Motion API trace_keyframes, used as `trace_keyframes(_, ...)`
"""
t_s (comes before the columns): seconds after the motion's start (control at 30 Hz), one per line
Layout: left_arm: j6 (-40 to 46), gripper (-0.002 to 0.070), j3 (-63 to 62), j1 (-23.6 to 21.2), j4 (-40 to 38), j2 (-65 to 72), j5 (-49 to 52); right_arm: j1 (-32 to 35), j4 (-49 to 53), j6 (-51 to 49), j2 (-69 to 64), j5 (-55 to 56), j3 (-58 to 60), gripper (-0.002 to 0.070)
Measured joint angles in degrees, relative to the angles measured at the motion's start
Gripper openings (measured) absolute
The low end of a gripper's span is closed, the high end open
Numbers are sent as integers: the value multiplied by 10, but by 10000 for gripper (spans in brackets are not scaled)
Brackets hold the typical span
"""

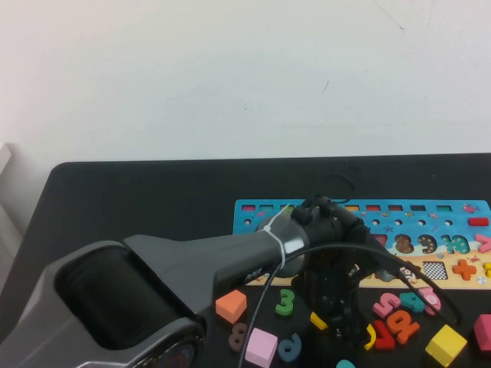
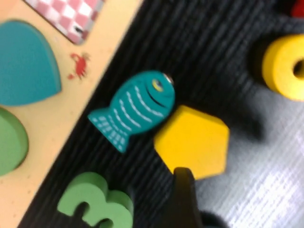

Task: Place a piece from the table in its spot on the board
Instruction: Pick up the "Pentagon"

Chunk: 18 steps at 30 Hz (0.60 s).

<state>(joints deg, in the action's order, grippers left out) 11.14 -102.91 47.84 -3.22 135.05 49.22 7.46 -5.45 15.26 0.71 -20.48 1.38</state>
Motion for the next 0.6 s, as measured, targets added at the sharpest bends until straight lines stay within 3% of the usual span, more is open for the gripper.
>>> trace_keyframes(0.3,-54,519,-45,-30,-16,19,23,0,0,0,0,0,0,19)
trace_keyframes(0.6,-34,519,-46,-40,-36,39,32,0,0,0,0,0,0,19)
